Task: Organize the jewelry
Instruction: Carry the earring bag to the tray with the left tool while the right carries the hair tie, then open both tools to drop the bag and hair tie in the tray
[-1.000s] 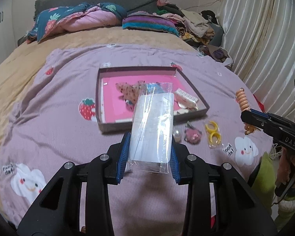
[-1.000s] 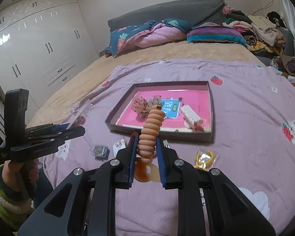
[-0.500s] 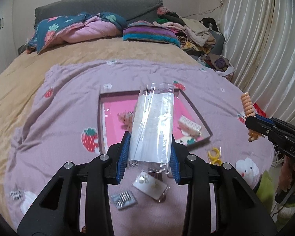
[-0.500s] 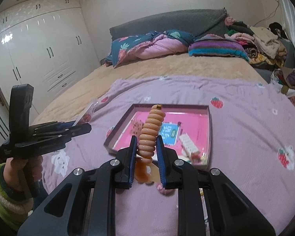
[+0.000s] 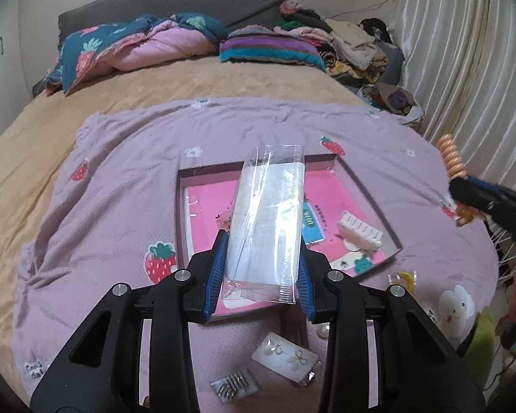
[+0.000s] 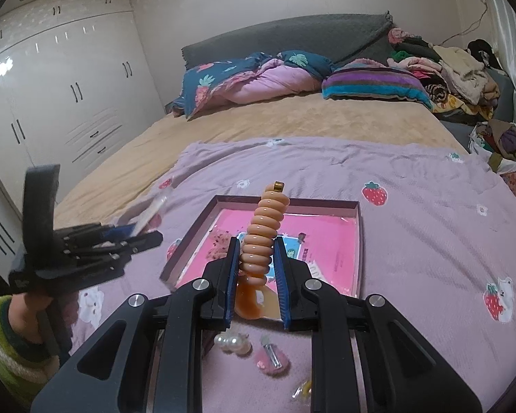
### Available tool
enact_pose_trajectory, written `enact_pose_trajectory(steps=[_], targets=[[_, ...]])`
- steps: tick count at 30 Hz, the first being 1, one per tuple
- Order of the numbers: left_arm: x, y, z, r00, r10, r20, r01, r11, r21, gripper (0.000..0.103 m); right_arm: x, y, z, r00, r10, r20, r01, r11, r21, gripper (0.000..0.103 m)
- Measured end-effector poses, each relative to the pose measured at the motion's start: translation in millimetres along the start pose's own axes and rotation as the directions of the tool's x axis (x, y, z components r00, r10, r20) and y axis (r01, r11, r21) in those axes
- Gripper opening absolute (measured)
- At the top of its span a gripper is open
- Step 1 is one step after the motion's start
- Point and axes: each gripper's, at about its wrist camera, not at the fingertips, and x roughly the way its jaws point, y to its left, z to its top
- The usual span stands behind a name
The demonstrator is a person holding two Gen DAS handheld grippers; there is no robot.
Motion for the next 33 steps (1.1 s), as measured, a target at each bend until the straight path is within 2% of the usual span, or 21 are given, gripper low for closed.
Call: enact_pose_trajectory(steps=[17, 26, 33], targets=[[75.3, 13.6, -1.8, 0.994, 0.04, -0.102, -0.041, 0.999, -0.007, 0.028, 75.5, -12.1, 2.5, 0.994, 0.003, -0.106, -0.002, 1.0, 0.01, 0.019], [97.6, 23.2, -1.3, 0.989, 0.042, -0.139, -0.045, 0.999, -0.018, 0.029, 108.6, -11.2, -6.0, 0.986, -0.004, -0.169, 0.002, 1.0, -0.017, 0.019], [97.3, 29.3, -0.7, 0.989, 0.053, -0.139, -0.055, 0.998, -0.013, 0.029, 129.6, -10.7, -20.2, 0.976, 0.004, -0.219, -0.006, 1.0, -0.01, 0.019]])
